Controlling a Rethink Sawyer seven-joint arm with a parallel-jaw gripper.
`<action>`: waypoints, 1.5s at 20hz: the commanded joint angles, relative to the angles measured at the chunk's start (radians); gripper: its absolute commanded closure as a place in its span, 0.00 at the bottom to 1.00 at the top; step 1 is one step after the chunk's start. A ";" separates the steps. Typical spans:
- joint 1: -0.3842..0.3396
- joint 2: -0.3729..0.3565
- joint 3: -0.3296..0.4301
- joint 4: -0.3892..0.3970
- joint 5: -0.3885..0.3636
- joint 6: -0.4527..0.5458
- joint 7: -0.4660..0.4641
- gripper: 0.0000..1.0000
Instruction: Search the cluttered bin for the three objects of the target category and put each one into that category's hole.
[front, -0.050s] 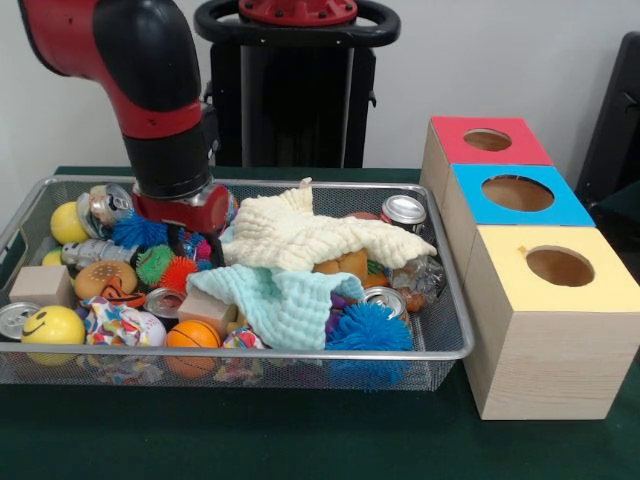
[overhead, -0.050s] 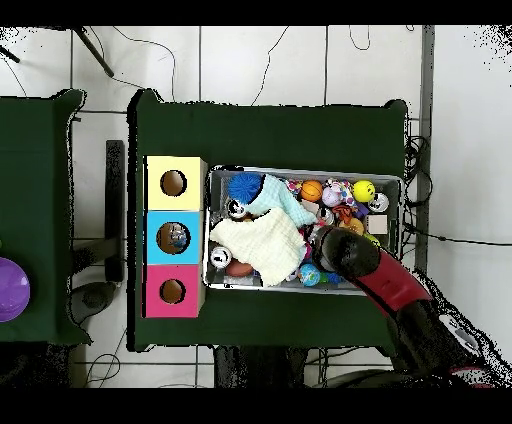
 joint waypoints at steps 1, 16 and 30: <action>-0.020 0.081 0.112 0.039 -0.050 -0.046 0.086 0.00; -0.077 -0.104 0.147 0.085 -0.015 0.187 0.053 0.00; -0.047 -0.016 0.145 0.093 -0.059 0.030 0.098 0.00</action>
